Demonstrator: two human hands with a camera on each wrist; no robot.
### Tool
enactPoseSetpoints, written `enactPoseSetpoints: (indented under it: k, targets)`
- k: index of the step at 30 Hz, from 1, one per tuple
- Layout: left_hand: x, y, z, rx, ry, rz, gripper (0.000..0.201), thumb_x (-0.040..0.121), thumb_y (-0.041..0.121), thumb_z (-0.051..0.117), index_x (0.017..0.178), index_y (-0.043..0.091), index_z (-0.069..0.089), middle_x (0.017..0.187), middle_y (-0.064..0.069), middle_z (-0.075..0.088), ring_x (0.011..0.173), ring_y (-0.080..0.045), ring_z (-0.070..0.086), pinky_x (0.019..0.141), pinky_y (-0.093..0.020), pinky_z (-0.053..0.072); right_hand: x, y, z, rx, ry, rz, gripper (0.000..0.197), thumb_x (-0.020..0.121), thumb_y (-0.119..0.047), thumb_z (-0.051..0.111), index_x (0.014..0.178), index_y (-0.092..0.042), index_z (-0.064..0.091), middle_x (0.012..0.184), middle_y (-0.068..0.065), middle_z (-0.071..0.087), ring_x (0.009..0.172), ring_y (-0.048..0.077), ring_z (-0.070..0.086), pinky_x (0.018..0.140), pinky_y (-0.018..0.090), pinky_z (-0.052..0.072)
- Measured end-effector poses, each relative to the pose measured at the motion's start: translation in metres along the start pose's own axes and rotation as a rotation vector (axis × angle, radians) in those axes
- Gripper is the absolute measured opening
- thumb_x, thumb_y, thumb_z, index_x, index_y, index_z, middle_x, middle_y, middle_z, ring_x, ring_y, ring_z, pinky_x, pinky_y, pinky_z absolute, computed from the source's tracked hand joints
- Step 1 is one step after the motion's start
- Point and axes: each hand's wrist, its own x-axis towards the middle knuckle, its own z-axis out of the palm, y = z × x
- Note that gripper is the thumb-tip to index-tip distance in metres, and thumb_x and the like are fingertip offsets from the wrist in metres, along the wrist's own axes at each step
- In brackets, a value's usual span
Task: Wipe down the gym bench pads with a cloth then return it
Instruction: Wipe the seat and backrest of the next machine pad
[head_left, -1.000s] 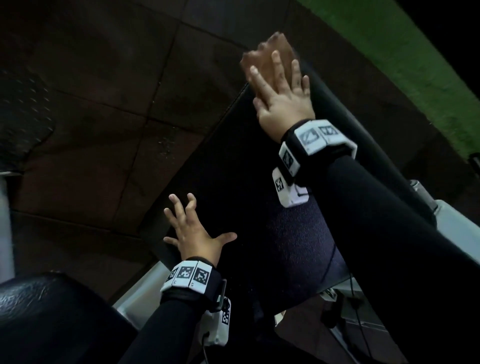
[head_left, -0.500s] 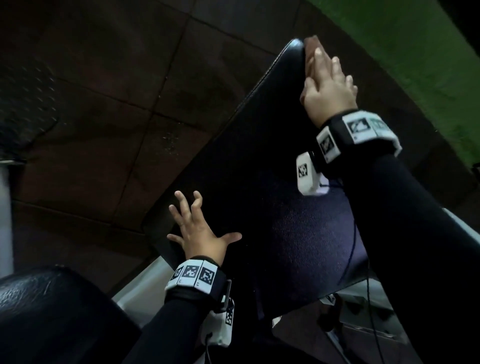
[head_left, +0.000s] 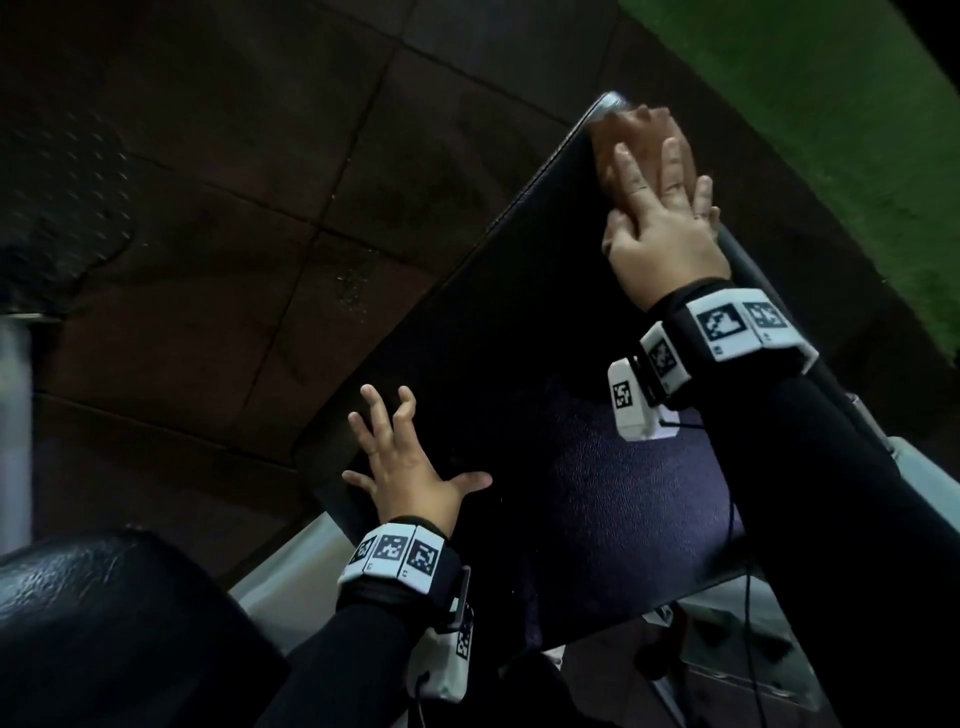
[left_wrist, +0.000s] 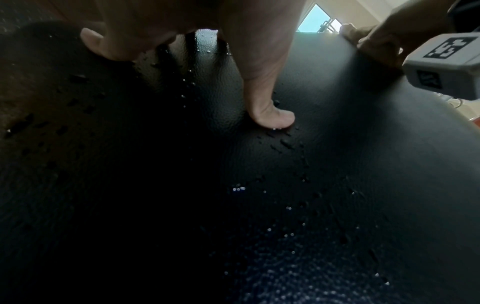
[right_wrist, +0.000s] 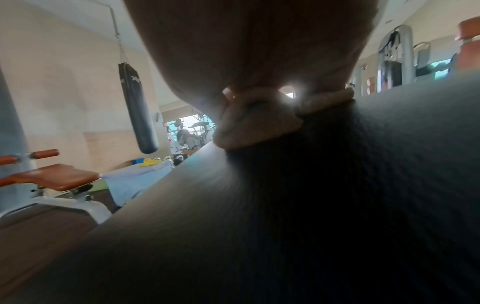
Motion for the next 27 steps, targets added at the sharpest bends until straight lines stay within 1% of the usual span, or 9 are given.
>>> enactPoseSetpoints:
  k: [3,7,9,12,15,19,22,25,27]
  targets:
    - [0.0,-0.001,-0.001,0.012,-0.012,0.004,0.12,0.05,0.041,0.088,0.145,0.023,0.018,0.154,0.008,-0.028,0.141,-0.02,-0.027,0.103,-0.072,-0.003,0.021,-0.004,-0.005,0.071,0.012,0.054,0.056,0.096,-0.035,0.033,0.143,-0.052,0.009,0.158,-0.009,-0.005,0.144,0.033,-0.002,0.116,0.041,-0.002]
    - [-0.001,-0.001,-0.004,0.021,-0.031,0.023,0.126,0.053,0.041,0.087,0.149,0.026,0.008,0.15,0.011,-0.033,0.141,-0.021,-0.028,0.104,-0.071,-0.004,0.055,-0.03,-0.015,0.086,0.008,0.063,0.056,0.096,-0.029,0.036,0.146,-0.043,0.016,0.159,-0.002,0.003,0.143,0.033,0.009,0.116,0.043,0.005]
    - [-0.002,-0.001,-0.006,0.036,-0.04,0.024,0.127,0.054,0.042,0.086,0.15,0.028,0.004,0.148,0.013,-0.036,0.14,-0.02,-0.03,0.104,-0.071,-0.003,0.06,-0.037,-0.015,0.059,-0.021,0.009,0.056,0.094,-0.025,0.037,0.145,-0.043,0.02,0.159,-0.002,0.003,0.144,0.033,0.008,0.116,0.043,0.004]
    - [-0.002,-0.002,-0.007,0.042,-0.043,0.028,0.127,0.055,0.043,0.086,0.149,0.03,0.001,0.148,0.013,-0.037,0.139,-0.018,-0.03,0.105,-0.07,-0.004,0.049,-0.032,-0.01,0.0,-0.02,-0.134,0.058,0.091,-0.021,0.039,0.142,-0.045,0.026,0.159,-0.003,0.0,0.143,0.036,0.002,0.116,0.043,0.0]
    - [0.0,-0.005,-0.007,0.061,-0.035,0.022,0.128,0.055,0.045,0.086,0.149,0.034,0.0,0.15,0.013,-0.035,0.14,-0.017,-0.03,0.105,-0.069,-0.003,0.022,-0.018,-0.001,-0.052,0.018,-0.277,0.059,0.089,-0.022,0.042,0.142,-0.044,0.029,0.159,-0.003,0.001,0.143,0.038,0.0,0.118,0.044,-0.001]
    - [0.0,-0.01,-0.006,0.141,-0.008,0.028,0.129,0.055,0.05,0.084,0.149,0.033,-0.003,0.153,0.009,-0.031,0.142,-0.019,-0.025,0.105,-0.071,0.005,-0.034,0.011,0.019,-0.08,0.018,-0.392,0.064,0.085,-0.021,0.05,0.142,-0.042,0.03,0.158,-0.003,0.003,0.143,0.036,-0.001,0.116,0.045,-0.001]
    - [-0.002,-0.011,-0.005,0.207,0.022,0.022,0.129,0.056,0.055,0.082,0.149,0.035,-0.005,0.154,0.009,-0.027,0.143,-0.017,-0.022,0.106,-0.07,0.011,-0.084,0.042,0.036,-0.113,-0.007,-0.452,0.068,0.082,-0.022,0.053,0.143,-0.04,0.029,0.158,-0.002,0.004,0.144,0.036,-0.003,0.115,0.045,-0.001]
    - [-0.005,-0.008,-0.004,0.252,0.044,-0.005,0.129,0.057,0.055,0.081,0.148,0.037,-0.008,0.156,0.009,-0.024,0.144,-0.016,-0.018,0.104,-0.071,0.017,-0.133,0.076,0.054,-0.116,-0.024,-0.484,0.07,0.08,-0.021,0.055,0.143,-0.038,0.03,0.158,-0.002,0.007,0.144,0.036,-0.002,0.115,0.045,-0.001]
    - [-0.009,-0.006,-0.003,0.264,0.054,-0.016,0.127,0.059,0.054,0.08,0.148,0.038,-0.009,0.157,0.007,-0.021,0.145,-0.017,-0.014,0.103,-0.072,0.017,-0.165,0.097,0.066,-0.093,-0.03,-0.495,0.071,0.078,-0.019,0.056,0.143,-0.037,0.032,0.157,-0.002,0.01,0.144,0.037,0.001,0.115,0.044,-0.002]
